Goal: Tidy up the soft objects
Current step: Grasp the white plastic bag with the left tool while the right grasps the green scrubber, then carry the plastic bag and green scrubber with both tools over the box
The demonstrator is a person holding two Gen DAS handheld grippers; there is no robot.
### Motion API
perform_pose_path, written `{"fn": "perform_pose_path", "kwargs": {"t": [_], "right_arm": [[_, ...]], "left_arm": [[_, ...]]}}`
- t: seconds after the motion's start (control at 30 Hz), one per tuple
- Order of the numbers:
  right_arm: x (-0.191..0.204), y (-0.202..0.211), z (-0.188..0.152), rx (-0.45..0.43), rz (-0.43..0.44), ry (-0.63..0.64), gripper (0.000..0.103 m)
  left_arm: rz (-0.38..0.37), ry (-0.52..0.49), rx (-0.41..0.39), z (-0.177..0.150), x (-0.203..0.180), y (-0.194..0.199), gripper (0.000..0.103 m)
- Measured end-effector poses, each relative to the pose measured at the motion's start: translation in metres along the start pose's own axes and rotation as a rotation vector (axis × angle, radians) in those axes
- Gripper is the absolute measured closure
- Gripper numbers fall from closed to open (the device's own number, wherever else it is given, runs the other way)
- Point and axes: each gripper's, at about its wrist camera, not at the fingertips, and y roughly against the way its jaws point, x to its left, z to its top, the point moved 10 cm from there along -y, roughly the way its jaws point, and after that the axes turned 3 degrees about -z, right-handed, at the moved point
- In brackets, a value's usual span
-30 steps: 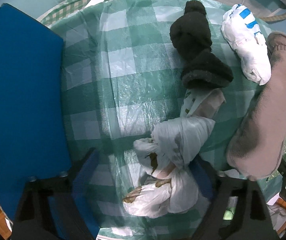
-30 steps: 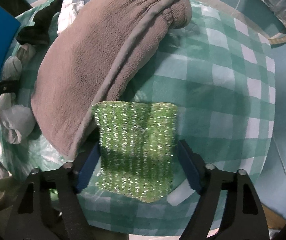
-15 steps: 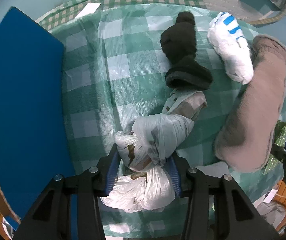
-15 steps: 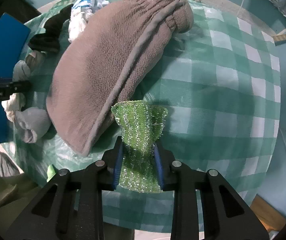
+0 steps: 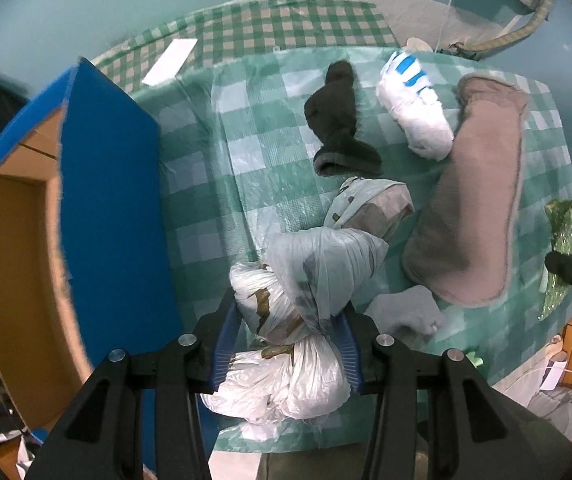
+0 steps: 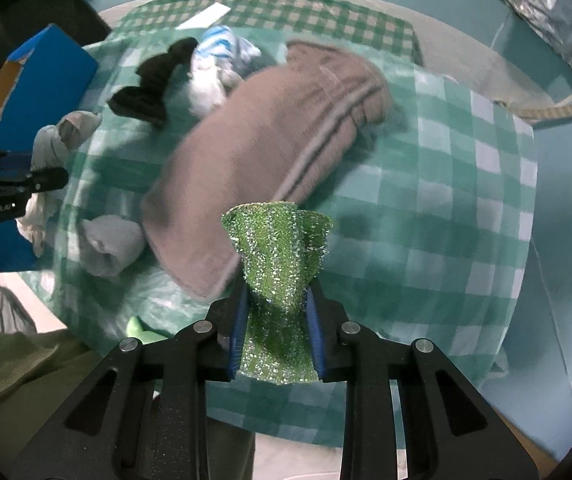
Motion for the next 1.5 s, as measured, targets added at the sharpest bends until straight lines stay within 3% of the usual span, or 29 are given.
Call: {"fn": "perform_pose_path", "kwargs": {"t": [0.07, 0.1, 0.6, 1.07, 1.5], "right_arm": [[0.004, 0.006, 0.001, -0.007, 0.001, 0.012, 0.077], [0.005, 0.006, 0.002, -0.011, 0.003, 0.018, 0.077], [0.039, 0.047, 0.041, -0.069, 0.009, 0.089, 0.077], [0.100, 0.081, 0.079, -0.118, 0.045, 0.203, 0.077], [0.176, 0.089, 0.114, -0.141, 0.098, 0.332, 0.077]], "left_arm": [[0.006, -0.008, -0.013, -0.002, 0.000, 0.008, 0.057], [-0.034, -0.007, 0.028, -0.006, -0.005, 0.013, 0.057], [-0.028, -0.003, -0.075, -0.013, 0.020, 0.074, 0.057], [-0.001, 0.076, -0.133, -0.020, 0.066, 0.115, 0.057], [0.045, 0.180, -0.141, -0.038, 0.119, 0.123, 0.057]]}}
